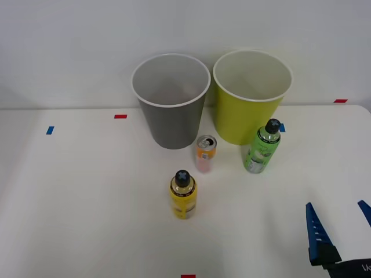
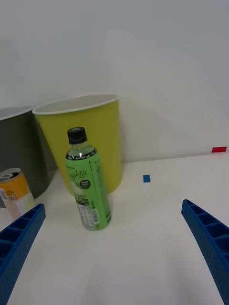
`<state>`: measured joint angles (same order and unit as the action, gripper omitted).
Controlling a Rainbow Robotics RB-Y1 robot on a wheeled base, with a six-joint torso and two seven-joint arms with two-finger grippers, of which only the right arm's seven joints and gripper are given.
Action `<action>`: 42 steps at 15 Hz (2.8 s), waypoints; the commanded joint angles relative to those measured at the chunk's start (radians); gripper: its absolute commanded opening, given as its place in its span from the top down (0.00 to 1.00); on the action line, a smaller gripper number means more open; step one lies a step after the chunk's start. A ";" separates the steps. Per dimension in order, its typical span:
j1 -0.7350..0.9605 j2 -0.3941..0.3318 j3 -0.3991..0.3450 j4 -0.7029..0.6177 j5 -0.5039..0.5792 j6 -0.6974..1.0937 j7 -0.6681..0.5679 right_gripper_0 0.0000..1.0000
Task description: Put cans in the gray bin, plastic bottles in the light green bin
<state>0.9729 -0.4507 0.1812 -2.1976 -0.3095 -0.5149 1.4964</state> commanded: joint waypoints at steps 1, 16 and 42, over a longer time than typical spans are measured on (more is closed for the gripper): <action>0.026 0.040 0.004 0.141 0.010 -0.129 -0.010 0.01; 0.027 0.221 -0.189 0.430 0.498 -0.456 -0.627 0.01; 0.041 0.185 -0.215 0.430 0.552 -0.531 -0.647 0.01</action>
<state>1.0141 -0.2653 -0.0338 -1.7670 0.2424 -1.0463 0.8496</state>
